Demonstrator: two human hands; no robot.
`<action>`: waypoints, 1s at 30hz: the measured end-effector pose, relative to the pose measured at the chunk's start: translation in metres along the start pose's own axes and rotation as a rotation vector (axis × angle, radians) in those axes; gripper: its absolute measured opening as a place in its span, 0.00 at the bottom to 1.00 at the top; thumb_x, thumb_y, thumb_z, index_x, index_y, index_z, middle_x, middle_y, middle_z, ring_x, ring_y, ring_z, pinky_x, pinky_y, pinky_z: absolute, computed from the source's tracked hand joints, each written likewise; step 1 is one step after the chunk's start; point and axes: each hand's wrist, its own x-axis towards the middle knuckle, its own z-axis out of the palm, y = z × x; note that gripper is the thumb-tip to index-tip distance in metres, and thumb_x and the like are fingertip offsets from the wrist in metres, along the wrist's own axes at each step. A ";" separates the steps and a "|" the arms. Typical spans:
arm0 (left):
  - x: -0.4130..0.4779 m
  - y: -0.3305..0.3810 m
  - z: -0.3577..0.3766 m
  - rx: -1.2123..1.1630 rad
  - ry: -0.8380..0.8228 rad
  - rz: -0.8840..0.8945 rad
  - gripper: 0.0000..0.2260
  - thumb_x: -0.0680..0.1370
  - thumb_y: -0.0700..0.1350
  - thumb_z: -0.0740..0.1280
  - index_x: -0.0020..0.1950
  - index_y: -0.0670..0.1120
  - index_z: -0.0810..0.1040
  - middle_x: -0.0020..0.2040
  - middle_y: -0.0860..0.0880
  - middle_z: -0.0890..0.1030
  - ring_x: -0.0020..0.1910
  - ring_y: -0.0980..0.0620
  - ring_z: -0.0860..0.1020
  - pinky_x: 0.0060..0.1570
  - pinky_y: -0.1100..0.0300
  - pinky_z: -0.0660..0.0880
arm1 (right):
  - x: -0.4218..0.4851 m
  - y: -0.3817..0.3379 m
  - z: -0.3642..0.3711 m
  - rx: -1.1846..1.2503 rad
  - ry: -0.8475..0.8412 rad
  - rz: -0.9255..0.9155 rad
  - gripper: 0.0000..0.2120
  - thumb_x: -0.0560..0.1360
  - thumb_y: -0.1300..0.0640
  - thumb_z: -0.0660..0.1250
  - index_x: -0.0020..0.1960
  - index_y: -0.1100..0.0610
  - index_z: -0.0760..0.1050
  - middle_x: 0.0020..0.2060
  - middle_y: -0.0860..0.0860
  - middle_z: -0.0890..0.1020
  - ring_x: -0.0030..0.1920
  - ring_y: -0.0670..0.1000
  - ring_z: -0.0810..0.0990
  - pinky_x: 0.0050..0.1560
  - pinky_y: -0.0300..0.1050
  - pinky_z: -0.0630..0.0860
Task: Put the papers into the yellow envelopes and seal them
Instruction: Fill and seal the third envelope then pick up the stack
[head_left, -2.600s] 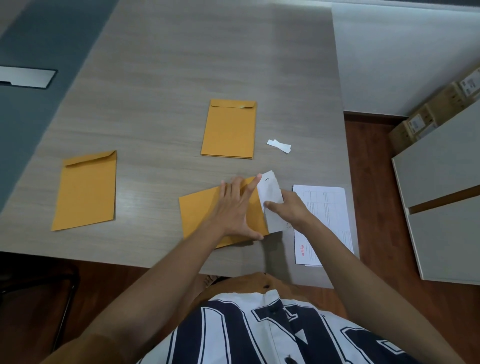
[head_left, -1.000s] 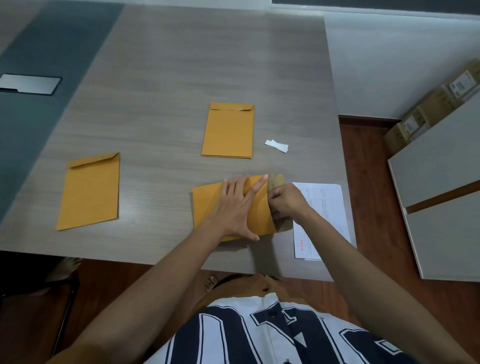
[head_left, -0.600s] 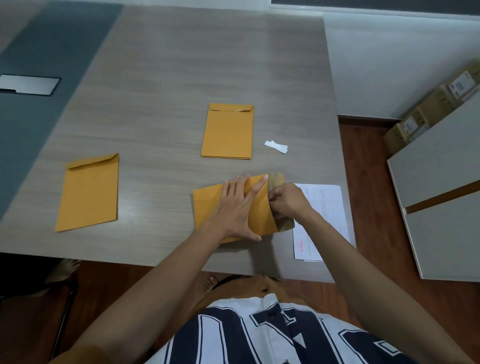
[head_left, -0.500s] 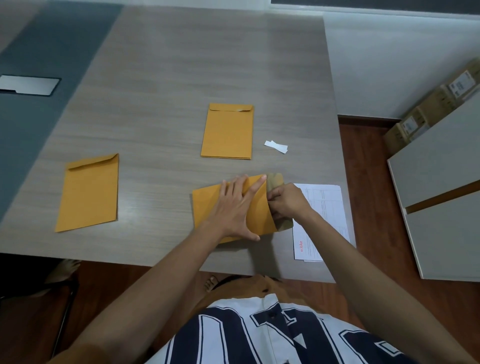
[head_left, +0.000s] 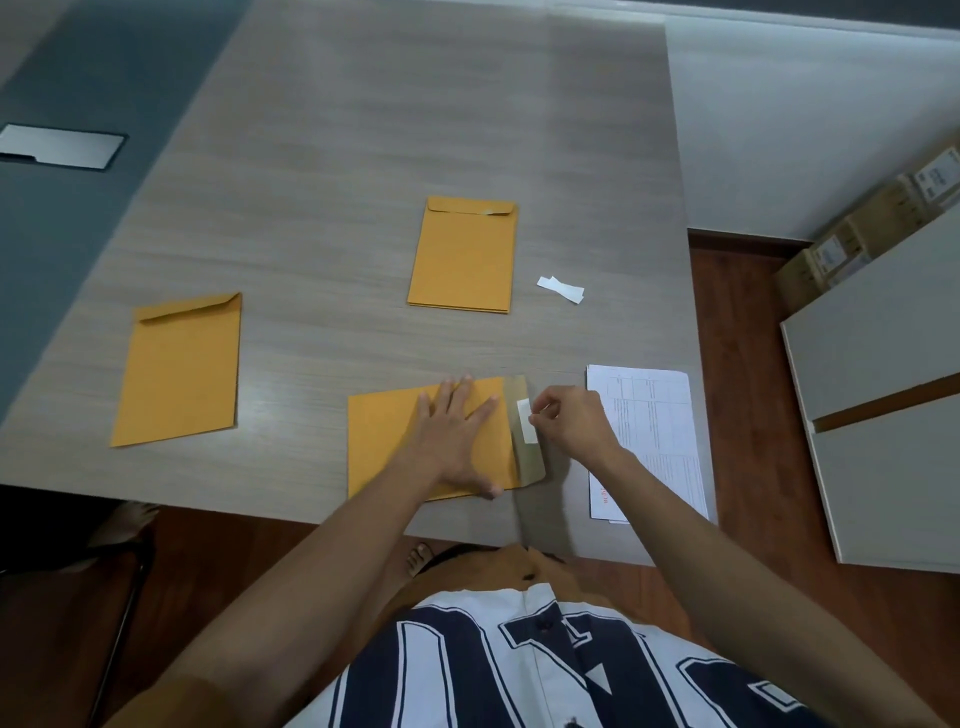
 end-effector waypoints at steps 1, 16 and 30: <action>0.002 0.001 0.000 -0.030 0.022 -0.015 0.53 0.65 0.75 0.66 0.79 0.58 0.42 0.80 0.44 0.37 0.78 0.39 0.38 0.74 0.34 0.45 | 0.001 0.002 0.003 -0.019 0.007 -0.023 0.05 0.73 0.58 0.73 0.49 0.54 0.81 0.33 0.43 0.79 0.34 0.38 0.76 0.33 0.28 0.67; 0.006 0.008 0.001 -0.047 0.131 -0.056 0.40 0.70 0.69 0.68 0.77 0.57 0.56 0.79 0.44 0.50 0.78 0.39 0.47 0.71 0.33 0.55 | 0.013 -0.001 0.015 -0.296 -0.062 -0.182 0.14 0.75 0.55 0.71 0.60 0.53 0.76 0.51 0.53 0.74 0.46 0.51 0.76 0.51 0.46 0.76; 0.005 0.007 -0.003 0.000 0.169 -0.062 0.40 0.68 0.71 0.68 0.75 0.57 0.59 0.77 0.45 0.53 0.77 0.41 0.52 0.69 0.37 0.60 | 0.024 -0.014 0.012 -0.219 -0.051 -0.207 0.05 0.77 0.62 0.66 0.45 0.55 0.73 0.45 0.51 0.74 0.46 0.53 0.75 0.44 0.41 0.70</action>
